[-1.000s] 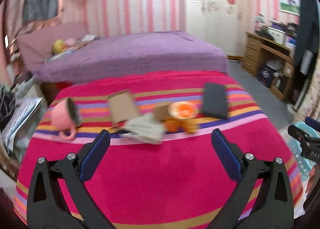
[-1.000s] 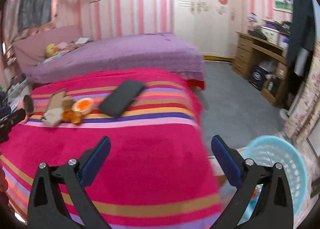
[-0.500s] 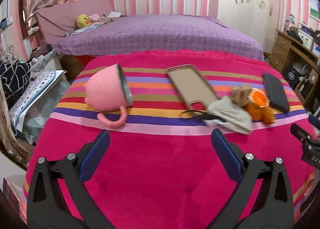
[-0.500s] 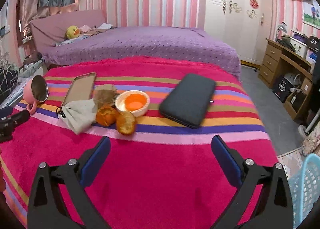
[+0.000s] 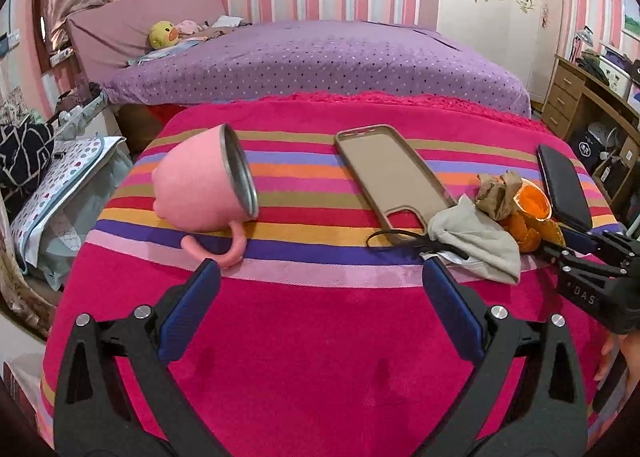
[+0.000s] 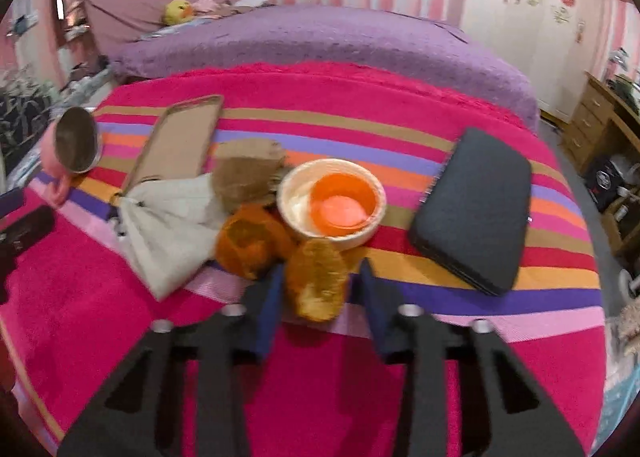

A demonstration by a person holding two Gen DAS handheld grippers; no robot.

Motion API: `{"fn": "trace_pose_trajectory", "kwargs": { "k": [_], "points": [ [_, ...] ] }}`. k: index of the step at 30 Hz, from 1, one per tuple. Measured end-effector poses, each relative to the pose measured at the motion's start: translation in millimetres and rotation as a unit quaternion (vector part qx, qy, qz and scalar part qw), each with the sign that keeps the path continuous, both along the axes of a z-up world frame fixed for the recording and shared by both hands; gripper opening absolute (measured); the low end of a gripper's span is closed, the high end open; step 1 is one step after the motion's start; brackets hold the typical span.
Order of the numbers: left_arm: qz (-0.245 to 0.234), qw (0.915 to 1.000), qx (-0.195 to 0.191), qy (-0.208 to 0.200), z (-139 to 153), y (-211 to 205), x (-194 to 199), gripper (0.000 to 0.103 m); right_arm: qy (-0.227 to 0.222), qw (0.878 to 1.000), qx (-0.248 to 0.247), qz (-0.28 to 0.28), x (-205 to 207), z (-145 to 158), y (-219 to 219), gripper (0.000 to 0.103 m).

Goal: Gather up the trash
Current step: 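Grasp the grey cloth pouch with the left tool while the right tool grasps the orange peel, then lift the grey pouch with the left tool while the right tool lifts the peel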

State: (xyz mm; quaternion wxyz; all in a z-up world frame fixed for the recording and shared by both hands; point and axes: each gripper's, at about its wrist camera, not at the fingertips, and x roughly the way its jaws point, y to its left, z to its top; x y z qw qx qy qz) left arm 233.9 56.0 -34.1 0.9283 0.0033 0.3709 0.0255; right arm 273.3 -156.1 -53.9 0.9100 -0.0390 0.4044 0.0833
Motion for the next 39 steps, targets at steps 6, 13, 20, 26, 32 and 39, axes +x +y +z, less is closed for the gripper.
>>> {"fn": "trace_pose_trajectory", "kwargs": {
  "k": [6, 13, 20, 26, 32, 39],
  "points": [
    [-0.005, 1.0000, -0.001, 0.002, -1, -14, 0, 0.098, -0.032, 0.999, 0.027, -0.006, -29, 13, -17, 0.029],
    [-0.015, 0.9998, -0.010, 0.011, -5, -43, 5, 0.098, -0.061, 0.997, 0.011, -0.043, -57, 14, -48, 0.029],
    [-0.003, 0.9999, 0.000, 0.010, -8, -77, 12, 0.097, -0.062, 0.997, 0.014, -0.041, -62, 18, -62, 0.029],
    [0.015, 0.9984, -0.042, 0.034, -16, -83, 30, 0.093, -0.059, 0.996, 0.028, -0.054, -66, 17, -84, 0.029],
    [0.011, 0.9962, -0.051, 0.071, -31, -91, 42, 0.074, -0.055, 0.996, 0.039, -0.055, -67, 14, -92, 0.029],
    [-0.009, 0.9970, -0.039, 0.066, -31, -100, 37, 0.049, -0.054, 0.996, 0.046, -0.054, -66, 12, -92, 0.029]
  ]
}}
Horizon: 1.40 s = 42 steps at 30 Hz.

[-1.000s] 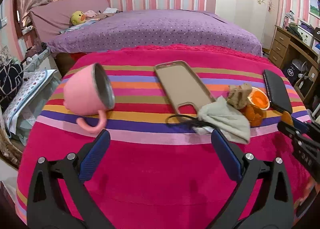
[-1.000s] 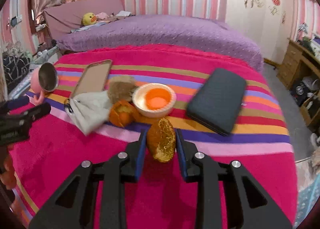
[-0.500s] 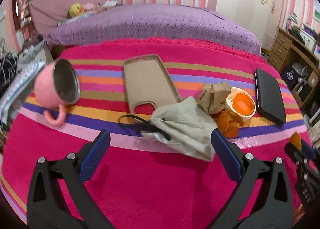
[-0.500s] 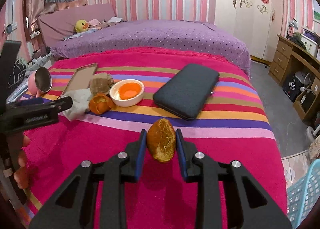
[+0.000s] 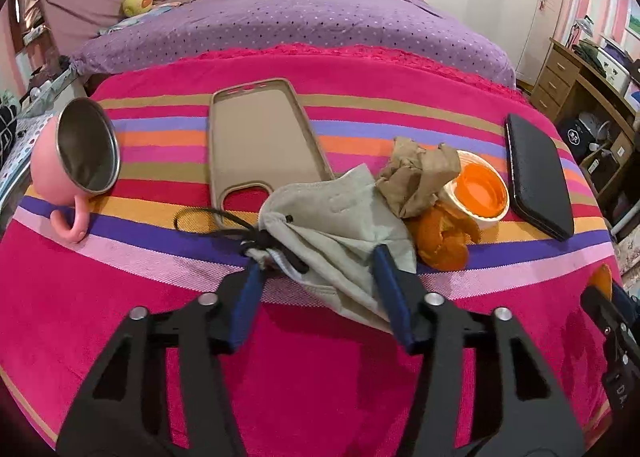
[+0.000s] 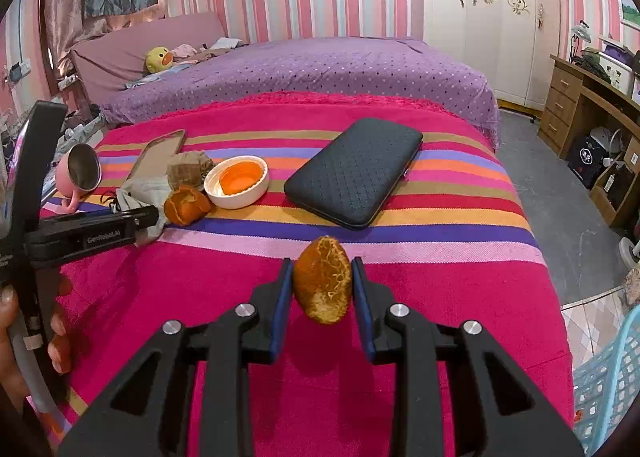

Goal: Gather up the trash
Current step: 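Lift the grey pouch with the left tool while the right tool lifts the peel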

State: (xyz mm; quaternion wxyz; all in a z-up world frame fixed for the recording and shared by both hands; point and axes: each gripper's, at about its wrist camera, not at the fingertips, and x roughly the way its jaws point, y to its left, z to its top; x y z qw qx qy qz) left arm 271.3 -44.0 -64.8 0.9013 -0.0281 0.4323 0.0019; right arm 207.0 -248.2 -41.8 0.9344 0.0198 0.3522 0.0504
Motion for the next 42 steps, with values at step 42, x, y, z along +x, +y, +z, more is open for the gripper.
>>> {"fn": "trace_pose_trajectory", "kwargs": {
  "k": [42],
  "points": [
    [-0.039, 0.9915, -0.003, -0.124, 60, 45, -93, 0.017, -0.041, 0.999, -0.017, -0.009, -20, 11, -9, 0.029]
  ]
}}
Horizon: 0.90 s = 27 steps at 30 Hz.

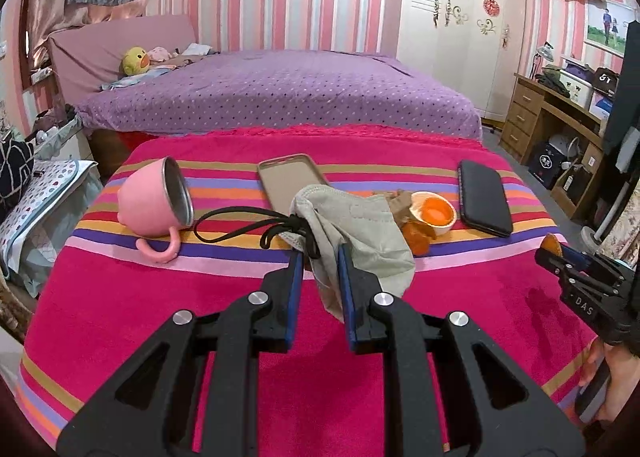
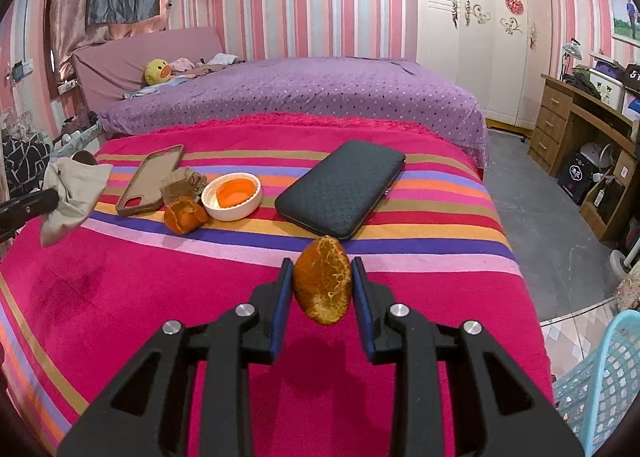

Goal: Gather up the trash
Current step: 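Lift the grey pouch with the left tool while the right tool lifts the peel, then carry both items over the blue basket and open both tools to drop them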

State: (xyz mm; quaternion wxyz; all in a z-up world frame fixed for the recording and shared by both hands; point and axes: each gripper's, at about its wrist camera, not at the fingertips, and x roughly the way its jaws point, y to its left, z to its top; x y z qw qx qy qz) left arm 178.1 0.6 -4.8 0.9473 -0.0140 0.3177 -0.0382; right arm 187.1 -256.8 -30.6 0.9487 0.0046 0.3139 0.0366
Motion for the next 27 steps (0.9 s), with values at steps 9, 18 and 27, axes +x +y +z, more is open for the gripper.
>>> {"fn": "trace_pose_trajectory", "kwargs": {
  "k": [9, 18, 27],
  "points": [
    [0.009, 0.9999, 0.002, -0.009, 4, -16, -18, 0.016, -0.015, 1.000, 0.006, -0.010, -24, 11, -19, 0.029],
    [0.002, 0.9997, 0.004, -0.023, 3, -46, -47, 0.016, -0.027, 0.999, 0.009, -0.024, -60, 15, -43, 0.029],
    [-0.009, 0.9995, 0.007, -0.028, 2, -76, -66, 0.016, -0.043, 0.998, 0.015, -0.044, -89, 23, -75, 0.029]
  ]
}}
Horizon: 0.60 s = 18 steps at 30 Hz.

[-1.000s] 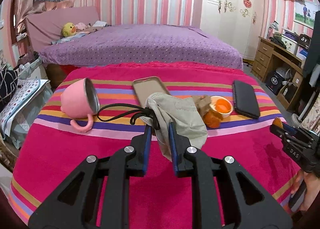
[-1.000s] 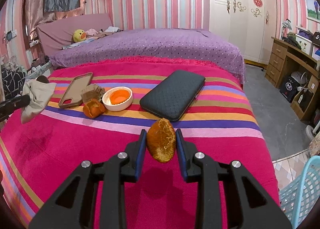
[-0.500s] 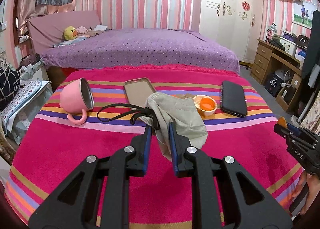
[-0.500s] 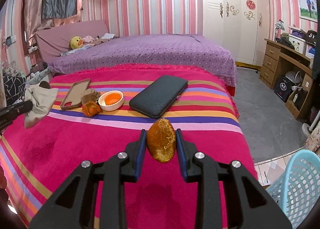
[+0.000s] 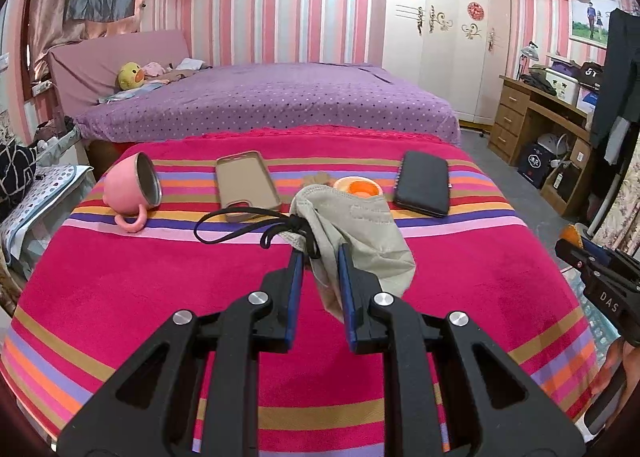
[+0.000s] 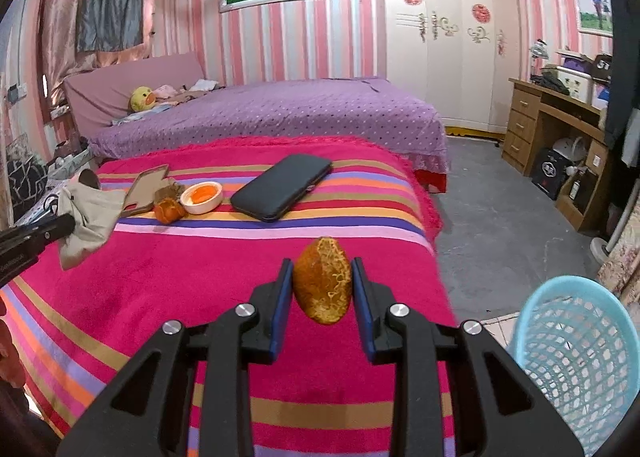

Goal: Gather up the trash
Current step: 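Carry both items over the blue basket and open both tools to drop them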

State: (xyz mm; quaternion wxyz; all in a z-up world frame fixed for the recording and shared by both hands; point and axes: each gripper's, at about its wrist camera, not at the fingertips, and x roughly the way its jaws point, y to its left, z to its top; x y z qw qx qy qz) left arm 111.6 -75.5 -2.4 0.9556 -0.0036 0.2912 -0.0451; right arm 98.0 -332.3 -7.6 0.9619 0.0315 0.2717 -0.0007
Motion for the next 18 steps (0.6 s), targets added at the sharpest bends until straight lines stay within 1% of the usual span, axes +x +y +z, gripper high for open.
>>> {"fn": "trace_pose_trajectory", "kwargs": {
  "k": [5, 7, 9, 11, 13, 18],
  "points": [
    [-0.015, 0.9999, -0.005, -0.004, 5, -26, -7, 0.016, -0.012, 1.000, -0.001, -0.022, -12, 10, -25, 0.029],
    [-0.021, 0.9997, -0.003, -0.006, 6, -40, -10, 0.016, -0.017, 0.999, -0.003, -0.035, -19, 15, -41, 0.029],
    [-0.034, 0.9994, -0.010, -0.004, 7, -57, -11, 0.017, -0.018, 0.999, -0.007, -0.047, -28, 17, -60, 0.029],
    [-0.050, 0.9986, -0.015, -0.005, 9, -75, -12, 0.017, -0.016, 0.998, -0.016, -0.056, -33, 17, -74, 0.029],
    [-0.067, 0.9976, -0.016, -0.008, 11, -97, -14, 0.017, -0.009, 0.997, -0.028, -0.073, -43, 16, -98, 0.029],
    [-0.128, 0.9915, -0.021, -0.006, 8, -167, -23, 0.017, 0.006, 0.990, -0.048, -0.131, -71, 9, -163, 0.029]
  ]
}}
